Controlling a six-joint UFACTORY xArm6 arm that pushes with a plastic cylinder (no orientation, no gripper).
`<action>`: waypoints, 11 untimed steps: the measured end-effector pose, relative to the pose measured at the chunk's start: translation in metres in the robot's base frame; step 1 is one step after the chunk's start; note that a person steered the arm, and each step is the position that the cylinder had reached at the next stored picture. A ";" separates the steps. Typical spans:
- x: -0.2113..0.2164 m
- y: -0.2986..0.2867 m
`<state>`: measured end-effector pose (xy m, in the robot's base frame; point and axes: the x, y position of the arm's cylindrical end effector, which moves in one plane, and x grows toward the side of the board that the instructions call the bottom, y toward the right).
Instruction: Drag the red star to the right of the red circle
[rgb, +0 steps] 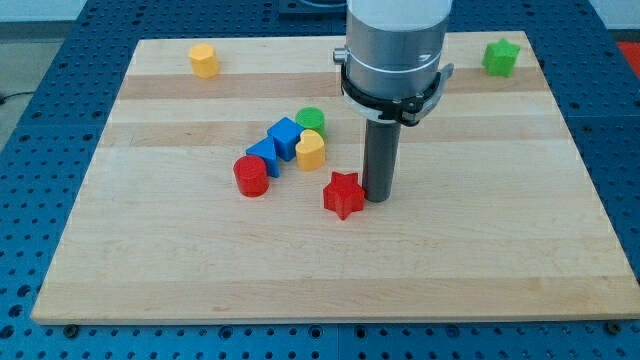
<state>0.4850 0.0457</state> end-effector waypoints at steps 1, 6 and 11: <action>0.010 -0.020; 0.004 -0.005; -0.071 0.016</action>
